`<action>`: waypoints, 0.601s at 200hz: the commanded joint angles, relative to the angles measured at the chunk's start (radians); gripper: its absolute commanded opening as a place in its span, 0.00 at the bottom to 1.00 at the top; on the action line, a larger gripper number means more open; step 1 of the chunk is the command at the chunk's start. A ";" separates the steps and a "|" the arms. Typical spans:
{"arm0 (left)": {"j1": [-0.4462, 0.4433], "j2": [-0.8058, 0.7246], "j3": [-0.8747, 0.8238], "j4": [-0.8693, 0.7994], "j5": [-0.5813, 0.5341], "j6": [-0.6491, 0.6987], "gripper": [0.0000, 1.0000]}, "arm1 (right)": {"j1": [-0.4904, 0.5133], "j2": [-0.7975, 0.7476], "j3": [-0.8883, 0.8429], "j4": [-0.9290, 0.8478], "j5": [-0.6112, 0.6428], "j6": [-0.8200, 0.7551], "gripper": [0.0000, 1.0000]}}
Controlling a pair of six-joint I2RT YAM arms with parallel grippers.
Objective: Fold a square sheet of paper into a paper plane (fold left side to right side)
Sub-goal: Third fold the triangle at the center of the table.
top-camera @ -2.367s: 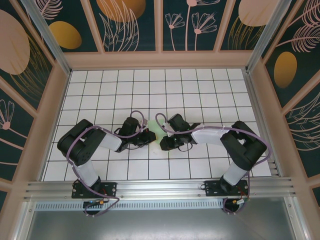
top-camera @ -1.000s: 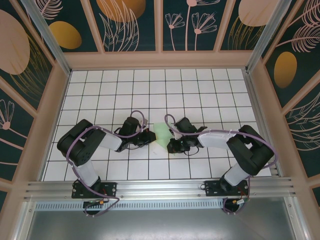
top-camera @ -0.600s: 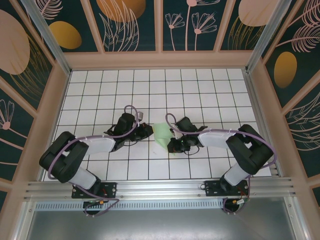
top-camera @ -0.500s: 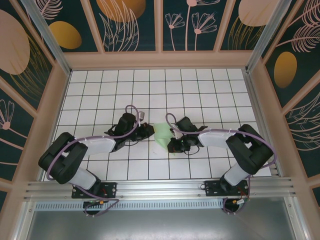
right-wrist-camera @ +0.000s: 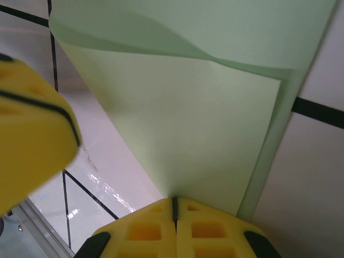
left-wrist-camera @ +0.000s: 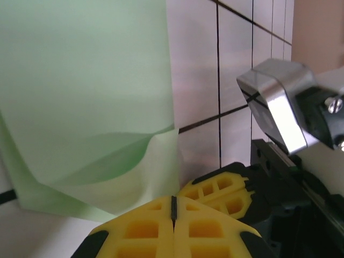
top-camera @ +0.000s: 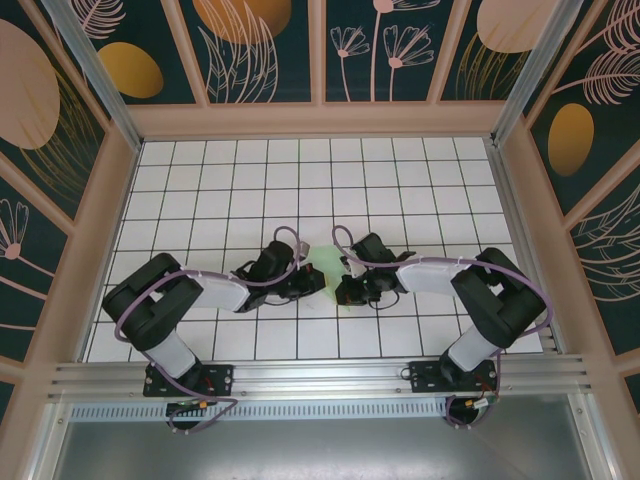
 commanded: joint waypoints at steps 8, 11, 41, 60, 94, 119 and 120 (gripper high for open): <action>-0.026 0.041 0.023 0.073 0.008 -0.042 0.07 | -0.002 0.067 -0.038 -0.071 0.096 0.002 0.08; -0.026 0.045 0.027 0.074 0.008 -0.043 0.06 | -0.003 0.067 -0.038 -0.071 0.096 0.002 0.07; -0.040 0.109 0.036 0.102 0.007 -0.061 0.06 | -0.004 0.067 -0.036 -0.075 0.100 -0.003 0.07; -0.041 0.138 0.033 0.133 0.007 -0.076 0.06 | -0.003 0.065 -0.038 -0.076 0.101 -0.003 0.08; -0.043 0.149 0.036 0.049 -0.049 -0.044 0.06 | -0.003 0.061 -0.037 -0.088 0.108 -0.006 0.07; -0.041 0.146 0.056 -0.105 -0.123 0.017 0.06 | -0.008 0.048 -0.036 -0.103 0.117 -0.010 0.08; -0.040 0.147 0.057 -0.110 -0.126 0.019 0.06 | -0.008 0.047 -0.036 -0.103 0.116 -0.010 0.08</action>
